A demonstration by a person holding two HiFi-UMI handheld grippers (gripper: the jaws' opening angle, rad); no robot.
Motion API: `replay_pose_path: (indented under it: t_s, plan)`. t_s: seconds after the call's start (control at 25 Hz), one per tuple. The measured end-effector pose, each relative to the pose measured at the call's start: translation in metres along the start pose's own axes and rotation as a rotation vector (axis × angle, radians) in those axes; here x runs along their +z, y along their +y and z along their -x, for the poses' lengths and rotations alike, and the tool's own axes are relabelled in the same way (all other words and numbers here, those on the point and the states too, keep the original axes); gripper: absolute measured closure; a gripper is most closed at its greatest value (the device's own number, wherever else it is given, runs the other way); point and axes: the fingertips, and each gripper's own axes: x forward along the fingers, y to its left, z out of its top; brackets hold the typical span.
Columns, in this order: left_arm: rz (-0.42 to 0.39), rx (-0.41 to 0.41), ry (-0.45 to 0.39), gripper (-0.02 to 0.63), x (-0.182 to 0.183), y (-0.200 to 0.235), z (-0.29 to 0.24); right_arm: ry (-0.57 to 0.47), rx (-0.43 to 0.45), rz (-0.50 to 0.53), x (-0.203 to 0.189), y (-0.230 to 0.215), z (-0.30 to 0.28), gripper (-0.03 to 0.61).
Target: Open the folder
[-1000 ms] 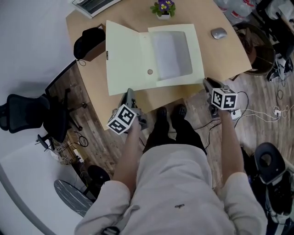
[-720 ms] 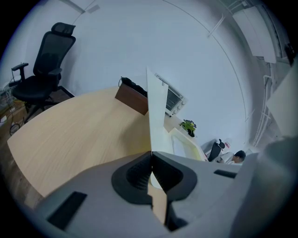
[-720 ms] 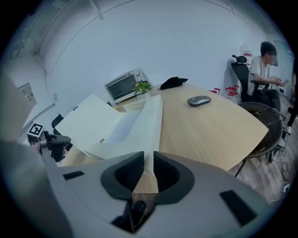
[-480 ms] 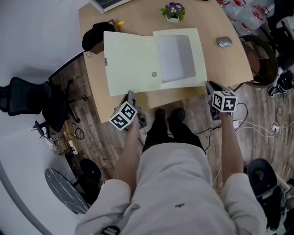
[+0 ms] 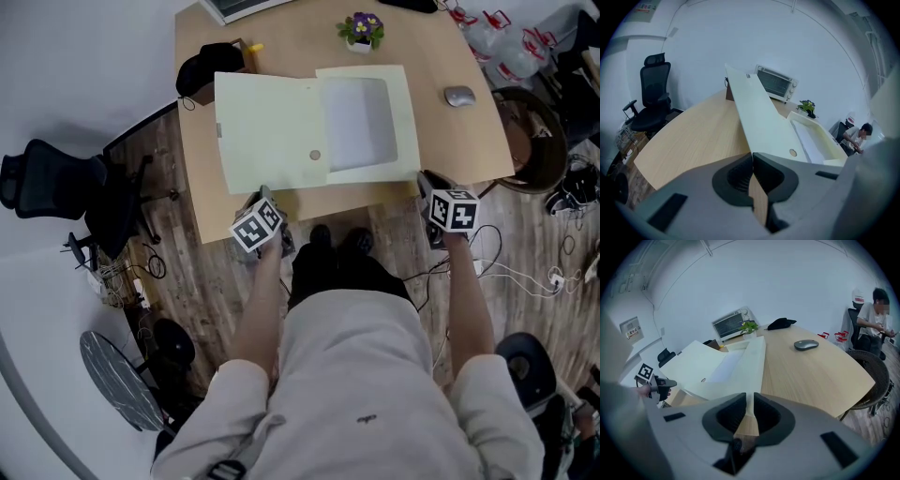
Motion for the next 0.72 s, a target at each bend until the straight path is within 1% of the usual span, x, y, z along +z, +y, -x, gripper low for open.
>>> replay_pose_path:
  t_s: [0.24, 0.4, 0.52, 0.6, 0.72]
  plan:
    - [0.060, 0.035, 0.071, 0.609, -0.012, 0.012, -0.011, 0.008, 0.017, 0.011, 0.000, 0.001, -0.001, 0.541]
    - [0.064, 0.040, 0.121, 0.609, -0.016, 0.013, -0.014, 0.015, 0.015, 0.008, 0.001, -0.001, -0.001, 0.541]
    - [0.061, 0.044, 0.142, 0.609, -0.019, 0.016, -0.017, 0.012, 0.012, 0.007, 0.001, -0.001, -0.002, 0.541]
    - [0.087, 0.043, 0.148, 0.604, -0.021, 0.018, -0.017, 0.002, 0.009, 0.005, 0.001, 0.000, -0.001, 0.546]
    - [0.127, 0.027, 0.139, 0.582, -0.018, 0.020, -0.016, -0.015, 0.005, 0.007, 0.002, 0.000, 0.002, 0.545]
